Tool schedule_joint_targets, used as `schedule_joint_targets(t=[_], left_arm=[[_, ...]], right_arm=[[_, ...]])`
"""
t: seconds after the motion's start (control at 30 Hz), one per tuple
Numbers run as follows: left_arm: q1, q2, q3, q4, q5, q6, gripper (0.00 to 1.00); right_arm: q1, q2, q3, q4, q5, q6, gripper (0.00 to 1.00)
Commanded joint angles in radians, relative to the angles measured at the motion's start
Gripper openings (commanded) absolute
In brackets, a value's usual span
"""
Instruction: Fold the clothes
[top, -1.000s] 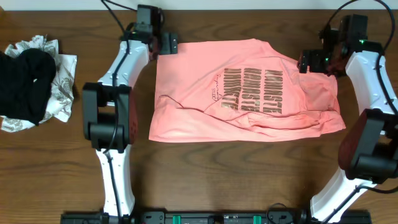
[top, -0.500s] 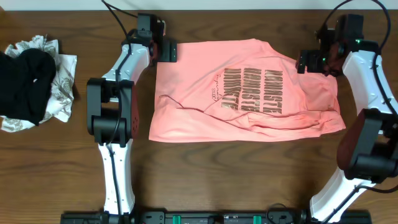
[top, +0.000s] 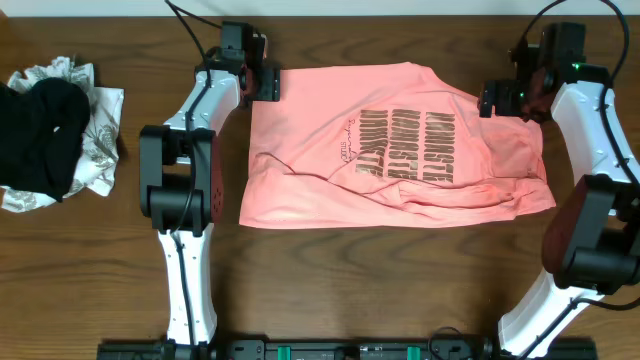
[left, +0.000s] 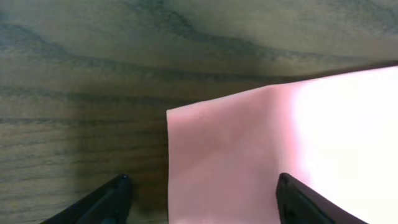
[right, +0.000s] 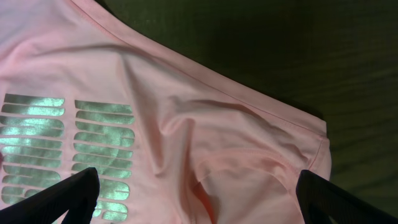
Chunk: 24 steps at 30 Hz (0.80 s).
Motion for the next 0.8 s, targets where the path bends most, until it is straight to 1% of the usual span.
schedule_joint_targets(t=[0.0,0.07,0.13,0.2,0.27,0.43,0.47,0.57,0.67,0.7,0.77], left_arm=[[-0.019,0.023,0.012,-0.008,0.003,0.053,0.74],[-0.029,0.023,0.012,-0.011,0.002,0.079,0.72],[-0.037,0.024,0.012,-0.013,0.002,0.098,0.66],[-0.043,0.027,0.012,-0.013,-0.002,0.103,0.57],[-0.042,0.029,0.011,-0.013,-0.002,0.103,0.52],[-0.042,0.029,0.011,-0.013,-0.028,0.103,0.51],[-0.042,0.029,0.011,-0.013,-0.045,0.103,0.50],[-0.042,0.029,0.012,-0.013,-0.082,0.103,0.40],[-0.042,0.028,0.012,-0.013,-0.092,0.103,0.33],[-0.042,0.028,0.012,-0.013,-0.092,0.102,0.30],[-0.042,0.028,0.012,-0.011,-0.091,0.095,0.24]], right_arm=[[0.008,0.004,-0.004,0.005,0.006,0.008,0.99],[0.008,0.004,-0.007,0.005,0.006,0.010,0.99],[0.008,0.004,-0.015,0.010,0.006,0.010,0.99],[0.009,0.004,-0.030,0.018,0.006,0.010,0.99],[0.009,0.004,-0.053,0.039,0.006,0.009,0.99],[0.008,0.004,-0.114,0.098,0.006,0.009,0.99],[0.008,0.004,-0.120,0.105,0.007,0.007,0.99],[0.009,0.003,-0.119,0.127,0.006,-0.029,0.99],[0.009,0.003,-0.119,0.203,-0.009,-0.074,0.99],[0.009,0.003,-0.119,0.230,-0.032,-0.090,0.99],[0.009,0.003,-0.119,0.275,-0.109,-0.132,0.95]])
